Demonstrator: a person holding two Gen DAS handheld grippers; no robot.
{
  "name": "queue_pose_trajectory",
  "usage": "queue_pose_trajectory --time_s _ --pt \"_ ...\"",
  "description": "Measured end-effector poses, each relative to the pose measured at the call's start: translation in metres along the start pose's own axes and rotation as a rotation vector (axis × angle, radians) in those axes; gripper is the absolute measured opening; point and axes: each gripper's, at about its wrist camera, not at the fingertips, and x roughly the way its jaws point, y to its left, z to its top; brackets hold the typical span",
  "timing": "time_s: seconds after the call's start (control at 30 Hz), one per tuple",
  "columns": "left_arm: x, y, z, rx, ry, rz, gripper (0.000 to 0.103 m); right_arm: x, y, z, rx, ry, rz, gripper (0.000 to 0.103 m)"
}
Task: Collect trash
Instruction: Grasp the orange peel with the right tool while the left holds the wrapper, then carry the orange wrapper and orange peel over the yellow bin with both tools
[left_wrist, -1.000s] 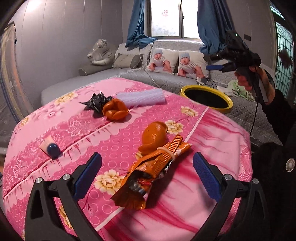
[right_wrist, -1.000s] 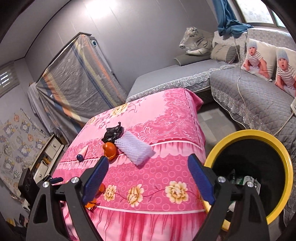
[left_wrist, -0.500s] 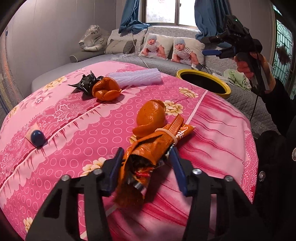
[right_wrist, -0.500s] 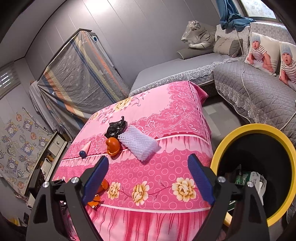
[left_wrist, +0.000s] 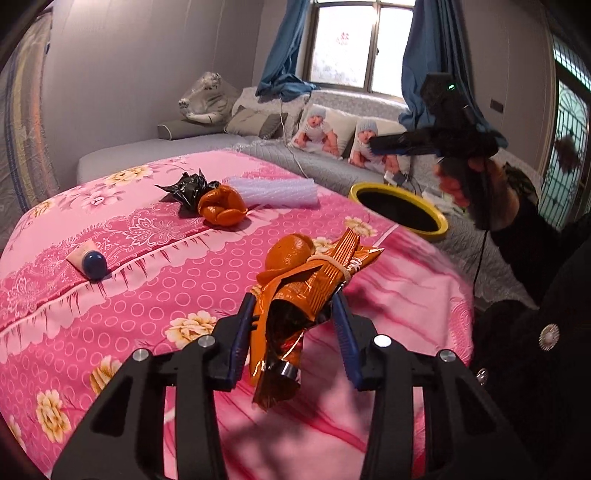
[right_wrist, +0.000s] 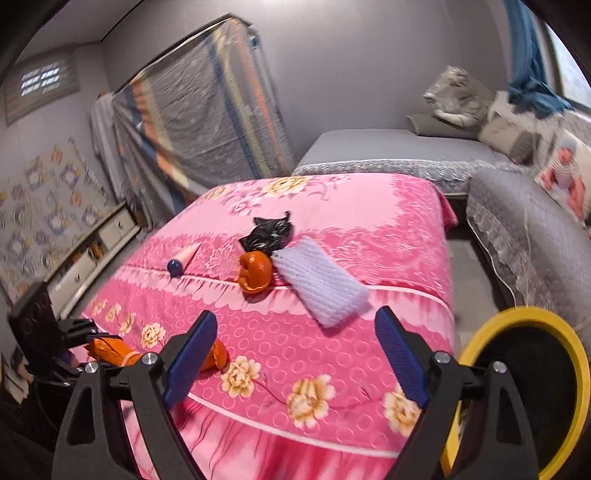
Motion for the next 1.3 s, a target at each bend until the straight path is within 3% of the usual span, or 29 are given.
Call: queue_pose_trajectory --time_s 0.13,0.37,0.83,0.97,1.13,1.3 --pt "-0.012 -0.016 -0.001 -0.012 -0.053 -0.029 0.040 0.058 0.032 0.014 -0.116 0.058 0.005 0.083" --pt "-0.022 -0.024 -0.004 -0.010 -0.067 -0.018 0.040 0.143 0.056 0.030 -0.175 0.176 0.009 0.057" --pt "-0.021 -0.014 -0.008 -0.057 -0.075 -0.019 0.041 0.210 0.050 0.043 -0.118 0.286 0.002 0.036" --pt "-0.022 -0.016 -0.008 -0.057 -0.069 -0.002 0.041 0.205 0.045 0.044 -0.076 0.282 0.026 0.022" --pt "-0.027 -0.026 -0.006 -0.035 -0.068 0.009 0.041 0.171 0.038 0.041 -0.023 0.271 0.117 0.019" --pt "-0.025 -0.032 -0.001 -0.025 -0.077 0.013 0.042 0.115 0.025 0.034 0.010 0.205 0.157 0.019"
